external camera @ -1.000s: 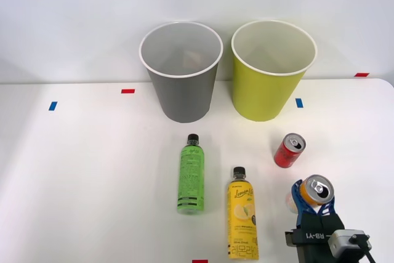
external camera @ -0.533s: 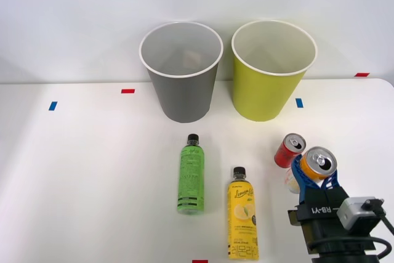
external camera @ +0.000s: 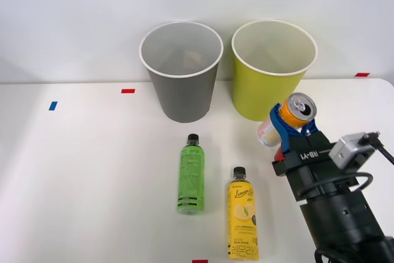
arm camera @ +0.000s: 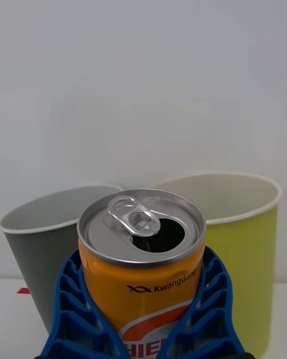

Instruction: Put cans in the gray bin, plastic bottles in the light green bin

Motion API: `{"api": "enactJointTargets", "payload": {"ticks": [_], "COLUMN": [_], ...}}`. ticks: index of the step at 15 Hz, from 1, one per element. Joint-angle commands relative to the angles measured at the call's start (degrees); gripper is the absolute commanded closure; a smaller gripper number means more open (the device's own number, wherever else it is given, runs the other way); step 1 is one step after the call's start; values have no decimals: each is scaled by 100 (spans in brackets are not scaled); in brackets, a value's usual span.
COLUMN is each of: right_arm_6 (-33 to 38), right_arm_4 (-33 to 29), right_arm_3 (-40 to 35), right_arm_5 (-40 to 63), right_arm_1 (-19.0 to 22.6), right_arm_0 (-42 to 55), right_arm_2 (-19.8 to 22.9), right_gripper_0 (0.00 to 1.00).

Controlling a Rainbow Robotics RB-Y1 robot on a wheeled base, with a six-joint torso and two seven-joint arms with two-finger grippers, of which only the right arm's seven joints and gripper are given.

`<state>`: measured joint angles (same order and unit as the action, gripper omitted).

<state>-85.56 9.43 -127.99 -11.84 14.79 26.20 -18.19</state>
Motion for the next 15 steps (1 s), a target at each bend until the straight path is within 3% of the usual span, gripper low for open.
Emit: {"api": "enactJointTargets", "payload": {"ticks": [1,15], "right_arm_6": [382,628], "right_arm_4": [15,191], "right_arm_3": [2,11], "right_arm_5": [639,4796], "right_arm_1": [68,-556], "right_arm_0": [-819,-4317], "right_arm_2": [114,114], "right_gripper_0": [100,100]}}
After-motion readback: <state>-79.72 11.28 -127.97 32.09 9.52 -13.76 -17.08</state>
